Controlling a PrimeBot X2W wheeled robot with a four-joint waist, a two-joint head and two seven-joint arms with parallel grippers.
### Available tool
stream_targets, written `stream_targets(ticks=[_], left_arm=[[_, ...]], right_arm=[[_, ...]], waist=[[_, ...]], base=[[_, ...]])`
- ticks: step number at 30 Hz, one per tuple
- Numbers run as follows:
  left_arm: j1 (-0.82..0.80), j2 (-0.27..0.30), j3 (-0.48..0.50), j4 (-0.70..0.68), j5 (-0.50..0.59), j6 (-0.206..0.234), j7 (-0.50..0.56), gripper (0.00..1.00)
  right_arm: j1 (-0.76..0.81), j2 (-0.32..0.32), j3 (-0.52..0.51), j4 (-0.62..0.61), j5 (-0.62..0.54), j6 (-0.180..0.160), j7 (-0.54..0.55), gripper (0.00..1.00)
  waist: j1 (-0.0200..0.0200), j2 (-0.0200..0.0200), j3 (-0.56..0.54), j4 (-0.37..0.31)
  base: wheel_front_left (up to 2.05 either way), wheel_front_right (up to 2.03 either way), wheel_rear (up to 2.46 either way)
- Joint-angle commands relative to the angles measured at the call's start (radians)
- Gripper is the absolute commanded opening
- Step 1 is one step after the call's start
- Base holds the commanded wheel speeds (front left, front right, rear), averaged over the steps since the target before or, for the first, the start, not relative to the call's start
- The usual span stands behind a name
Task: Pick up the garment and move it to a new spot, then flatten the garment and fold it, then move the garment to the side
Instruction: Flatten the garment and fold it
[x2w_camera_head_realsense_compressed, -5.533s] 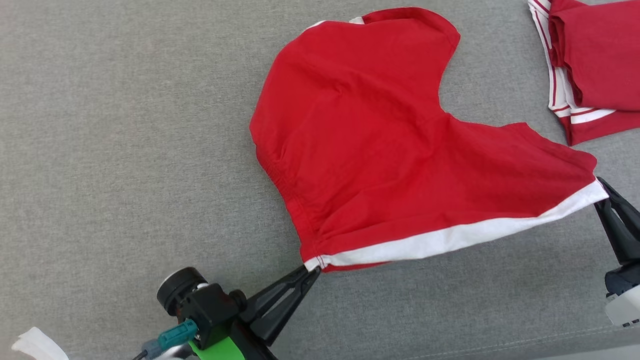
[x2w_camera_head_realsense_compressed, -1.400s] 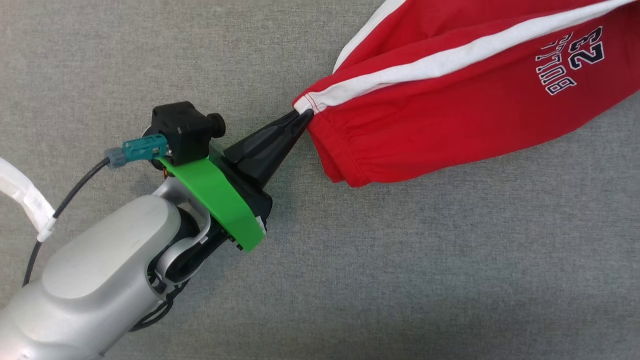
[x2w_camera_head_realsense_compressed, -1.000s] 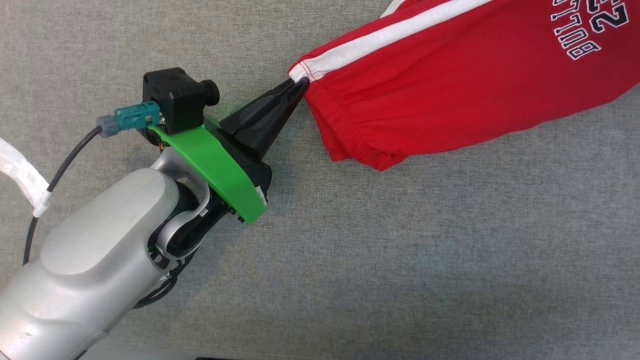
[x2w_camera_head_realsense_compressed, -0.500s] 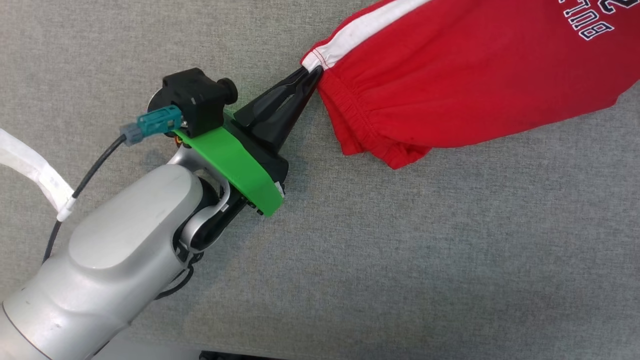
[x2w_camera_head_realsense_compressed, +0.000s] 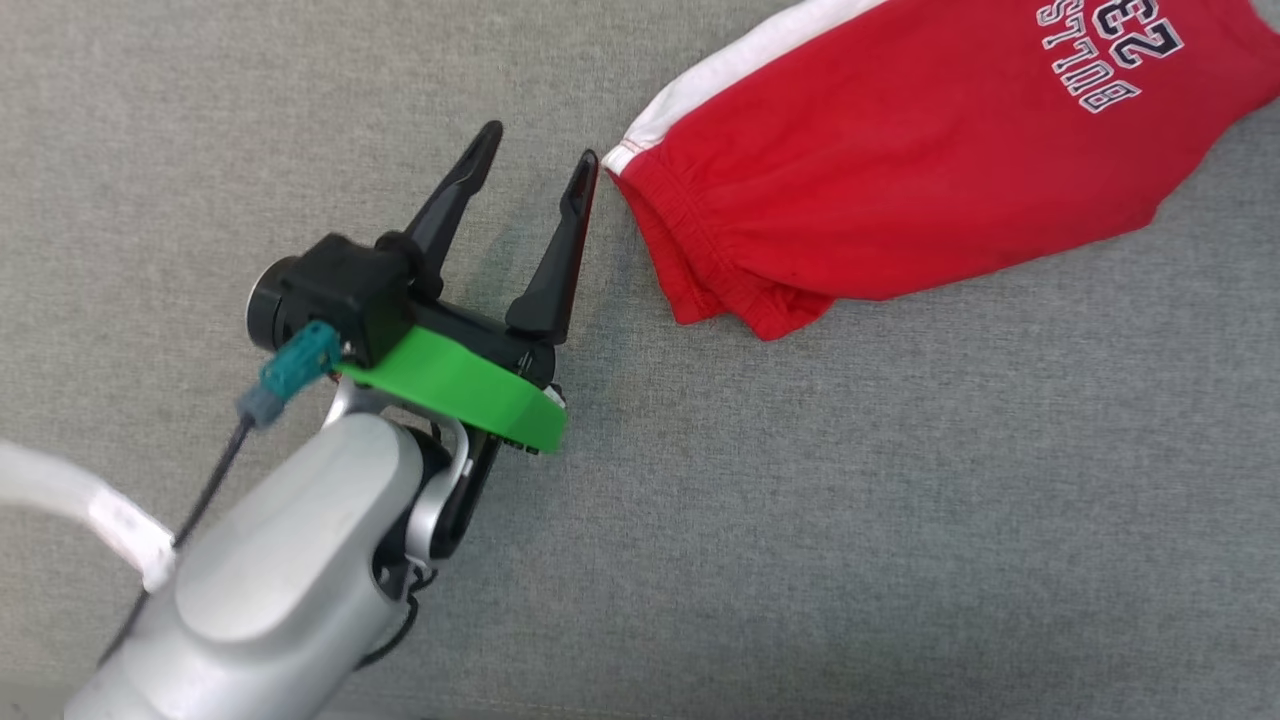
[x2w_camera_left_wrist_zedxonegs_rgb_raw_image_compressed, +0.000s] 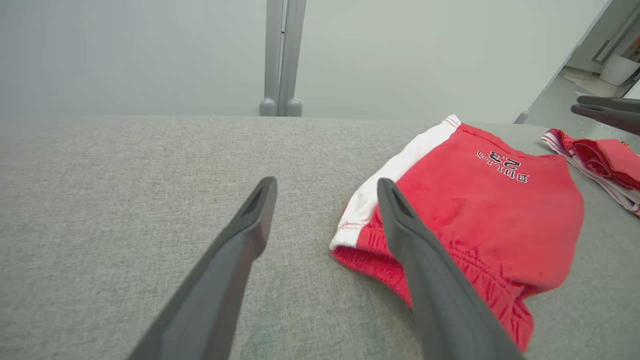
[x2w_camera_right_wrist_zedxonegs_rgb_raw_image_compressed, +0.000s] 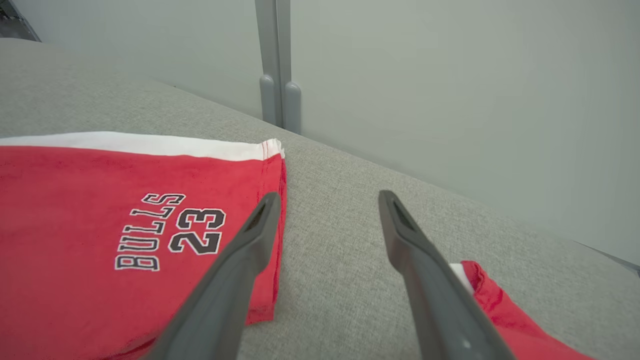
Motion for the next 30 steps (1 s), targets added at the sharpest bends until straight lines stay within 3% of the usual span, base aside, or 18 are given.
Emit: stream_targets(ticks=[1, 9, 11, 15, 21, 30], left_arm=[[0.054, -0.021, 0.039, -0.024, 0.052, 0.030, -0.004, 1.00], [0.325, -0.183, 0.197, -0.122, 0.336, 0.104, -0.004, 1.00], [0.381, -0.243, 0.222, -0.130, 0.375, 0.083, -0.004, 1.00], [0.448, -0.310, 0.265, -0.119, 0.458, 0.034, -0.004, 1.00], [0.482, -0.343, 0.290, -0.139, 0.558, 0.017, -0.004, 1.00], [0.459, -0.344, 0.212, -0.181, 0.514, 0.056, -0.004, 1.00]], right_arm=[[0.062, 0.001, -0.009, -0.008, 0.017, -0.002, -0.016, 1.00], [0.309, 0.095, -0.171, 0.016, 0.058, -0.002, -0.030, 1.00], [0.343, 0.124, -0.220, 0.026, 0.065, -0.002, -0.030, 1.00], [0.395, 0.140, -0.276, 0.074, 0.084, -0.002, -0.030, 1.00], [0.356, 0.104, -0.291, 0.159, 0.105, -0.002, 0.061, 1.00], [0.267, 0.075, -0.271, 0.233, 0.127, -0.002, 0.268, 1.00]], waist=[[-0.0001, -0.0001, -0.057, -0.004], [-0.0001, -0.0001, -0.148, 0.028], [-0.0001, -0.0001, -0.156, 0.048], [-0.0001, -0.0001, -0.155, 0.108], [-0.0001, -0.0001, -0.111, 0.192], [-0.0001, -0.0001, -0.072, 0.273]], base=[[0.00, 0.00, 0.00], [0.00, 0.00, 0.00], [0.00, 0.00, 0.00], [0.00, 0.00, 0.00], [0.00, 0.00, 0.00], [0.00, 0.00, 0.00]])
